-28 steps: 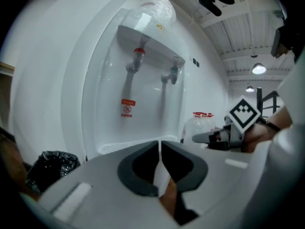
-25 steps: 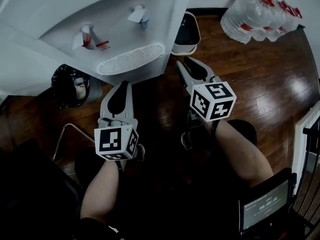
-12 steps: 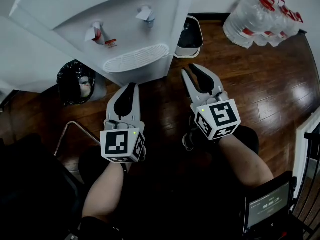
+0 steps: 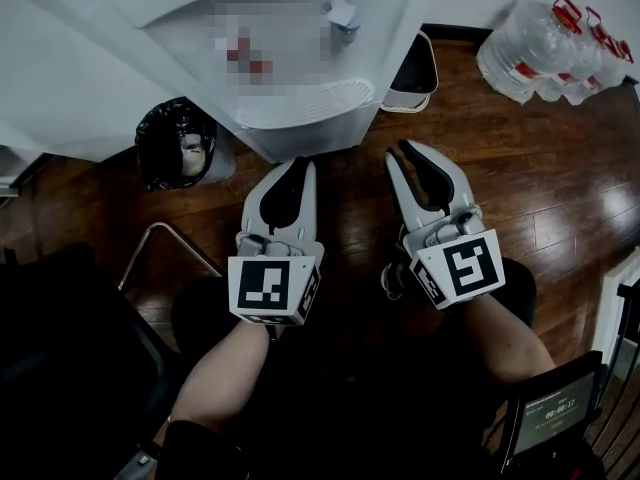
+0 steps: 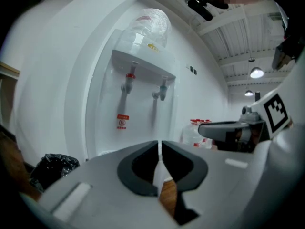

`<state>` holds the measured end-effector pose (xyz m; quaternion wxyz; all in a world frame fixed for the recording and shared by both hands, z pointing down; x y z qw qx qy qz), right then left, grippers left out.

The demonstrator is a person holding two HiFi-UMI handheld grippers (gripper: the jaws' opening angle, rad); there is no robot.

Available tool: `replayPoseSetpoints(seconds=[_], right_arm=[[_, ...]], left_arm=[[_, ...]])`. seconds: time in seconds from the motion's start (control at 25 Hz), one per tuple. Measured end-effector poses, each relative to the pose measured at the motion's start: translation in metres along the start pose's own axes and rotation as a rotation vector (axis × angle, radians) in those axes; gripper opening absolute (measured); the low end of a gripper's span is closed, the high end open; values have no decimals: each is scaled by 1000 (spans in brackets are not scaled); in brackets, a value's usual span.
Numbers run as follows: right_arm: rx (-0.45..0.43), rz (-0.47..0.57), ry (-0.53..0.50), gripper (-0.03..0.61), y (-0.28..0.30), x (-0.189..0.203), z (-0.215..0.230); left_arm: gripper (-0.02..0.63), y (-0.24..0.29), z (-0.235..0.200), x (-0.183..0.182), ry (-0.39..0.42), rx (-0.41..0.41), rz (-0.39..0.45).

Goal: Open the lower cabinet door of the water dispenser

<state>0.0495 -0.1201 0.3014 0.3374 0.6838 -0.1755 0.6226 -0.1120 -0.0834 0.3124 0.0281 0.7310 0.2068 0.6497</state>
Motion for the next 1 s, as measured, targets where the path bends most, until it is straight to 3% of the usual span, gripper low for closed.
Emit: replayPoseSetpoints(seconds=[0.48,1.0], right_arm=[[4,20,-17,43,6,-5,4],[13,20,-20,43,5,-6,8]], left_arm=[[43,-6,6,-4,55,-1,13],[43,-4,7,-6,50,-10,7]])
Point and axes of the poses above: the fingertips, and each gripper's own axes: y forward along the fingers, z to its right, x out of its underside, the point moved 6 cm from there along -y, backward along the fingers, and after that the axes turned 7 degrees about -z, right-handed, at the moved point
